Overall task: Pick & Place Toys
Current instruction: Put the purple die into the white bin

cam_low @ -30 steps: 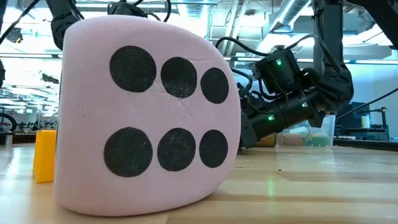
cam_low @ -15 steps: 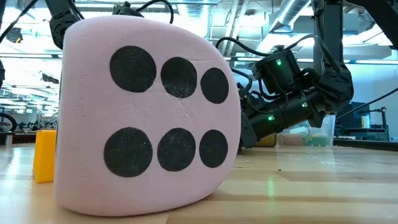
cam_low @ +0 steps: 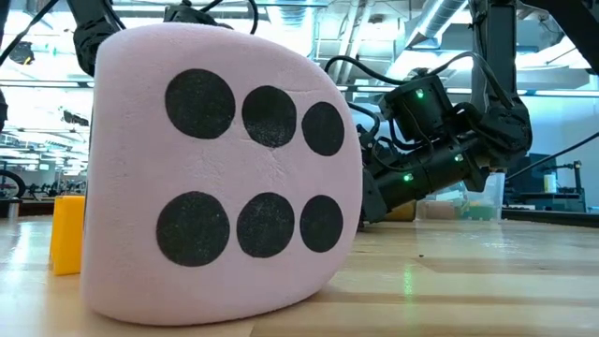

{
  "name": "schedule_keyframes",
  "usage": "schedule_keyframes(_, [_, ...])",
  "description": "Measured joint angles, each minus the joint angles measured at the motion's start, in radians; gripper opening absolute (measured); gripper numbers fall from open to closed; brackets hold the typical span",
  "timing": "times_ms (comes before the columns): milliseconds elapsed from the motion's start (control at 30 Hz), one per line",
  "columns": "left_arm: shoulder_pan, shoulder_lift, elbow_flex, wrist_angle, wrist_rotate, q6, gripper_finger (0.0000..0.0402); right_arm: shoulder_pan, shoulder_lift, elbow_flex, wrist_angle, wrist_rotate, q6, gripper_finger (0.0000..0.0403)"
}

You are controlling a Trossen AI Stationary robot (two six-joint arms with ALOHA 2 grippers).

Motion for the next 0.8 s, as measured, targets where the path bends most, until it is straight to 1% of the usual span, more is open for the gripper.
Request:
schedule_keyframes(167, [-0.007,0.001,-0.001,0.043,-0.007,-0.001,0.0237,0.000,0.000,0.000,0.005,0.001,0.000,0.0301])
schedule_keyframes(367, [-0.013,0.000,-0.001,0.057,0.006,0.001,0.0237,0.000,0.000,0.000,0.009,0.023,0.000,0.0301])
schedule_keyframes(600, [-0.044,-0.003,-0.001,0.059,0.023,0.002,0.0237,0.000,0.004,-0.001,0.041,0.030,0.003,0.0301])
schedule_keyframes(800, [-0.045,-0.003,0.002,0.066,-0.010,0.005,0.0237,0.000,0.010,-0.005,0.097,0.041,0.015,0.0301])
